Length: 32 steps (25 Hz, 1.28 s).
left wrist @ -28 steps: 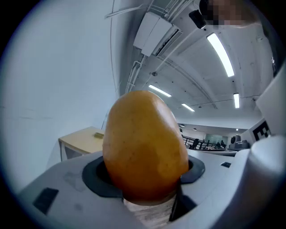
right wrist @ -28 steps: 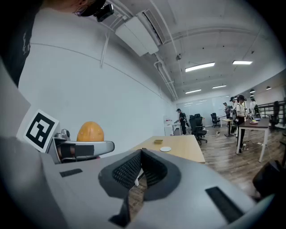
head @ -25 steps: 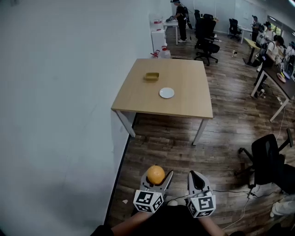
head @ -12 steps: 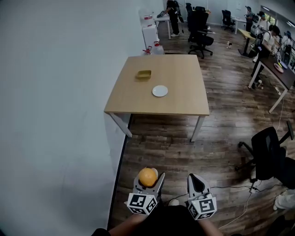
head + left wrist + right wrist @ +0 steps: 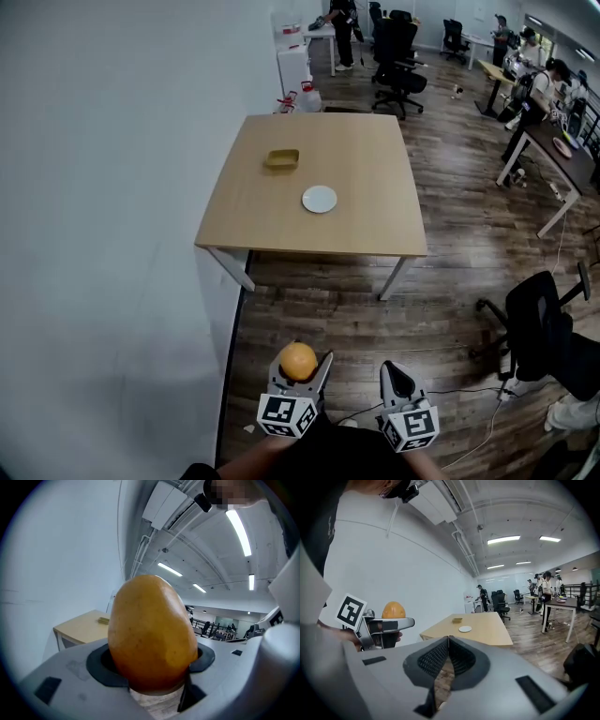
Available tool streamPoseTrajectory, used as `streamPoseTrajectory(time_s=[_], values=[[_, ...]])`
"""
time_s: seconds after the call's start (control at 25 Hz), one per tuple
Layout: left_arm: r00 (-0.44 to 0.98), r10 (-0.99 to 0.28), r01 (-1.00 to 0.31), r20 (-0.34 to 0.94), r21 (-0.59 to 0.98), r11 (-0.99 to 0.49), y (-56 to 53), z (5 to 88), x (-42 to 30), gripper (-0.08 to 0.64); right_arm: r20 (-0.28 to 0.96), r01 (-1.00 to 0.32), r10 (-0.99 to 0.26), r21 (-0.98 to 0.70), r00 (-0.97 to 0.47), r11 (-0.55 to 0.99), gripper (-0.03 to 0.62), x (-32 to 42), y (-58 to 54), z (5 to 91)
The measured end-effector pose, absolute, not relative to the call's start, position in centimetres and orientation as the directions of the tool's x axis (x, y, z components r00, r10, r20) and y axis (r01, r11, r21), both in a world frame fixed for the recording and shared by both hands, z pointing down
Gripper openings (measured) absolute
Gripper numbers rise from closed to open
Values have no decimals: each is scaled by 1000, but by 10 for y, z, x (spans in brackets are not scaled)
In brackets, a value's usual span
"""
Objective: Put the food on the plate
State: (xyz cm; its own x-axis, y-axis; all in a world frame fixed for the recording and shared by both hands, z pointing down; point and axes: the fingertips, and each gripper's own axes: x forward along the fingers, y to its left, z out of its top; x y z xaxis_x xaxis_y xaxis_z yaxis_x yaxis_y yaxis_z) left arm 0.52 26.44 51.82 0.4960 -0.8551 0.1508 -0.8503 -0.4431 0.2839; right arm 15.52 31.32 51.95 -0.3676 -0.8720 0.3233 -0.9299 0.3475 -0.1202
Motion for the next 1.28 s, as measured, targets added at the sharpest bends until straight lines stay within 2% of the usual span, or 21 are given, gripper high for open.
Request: streamPoseTrajectory(time_s=[0.6,0.8,1.12,1.28], values=[[555,-821,-812,137,303,-499,98,503,-63,302,347,-959,-896,-52,-278,278,60,92,136,498],[565,-813,-805,140,311,-506,65,510,-89,302,354,-971,-905,-54,-237,233,60,78,109,501],[598,-785,-783,164,328,-528,34,531,-93,302,368,-976,-907,-13,-206,217,60,73,85,505],[604,-780,-776,164,340,-530,11,538,-94,302,360,-974,-906,-49,-223,220,60,70,59,513]])
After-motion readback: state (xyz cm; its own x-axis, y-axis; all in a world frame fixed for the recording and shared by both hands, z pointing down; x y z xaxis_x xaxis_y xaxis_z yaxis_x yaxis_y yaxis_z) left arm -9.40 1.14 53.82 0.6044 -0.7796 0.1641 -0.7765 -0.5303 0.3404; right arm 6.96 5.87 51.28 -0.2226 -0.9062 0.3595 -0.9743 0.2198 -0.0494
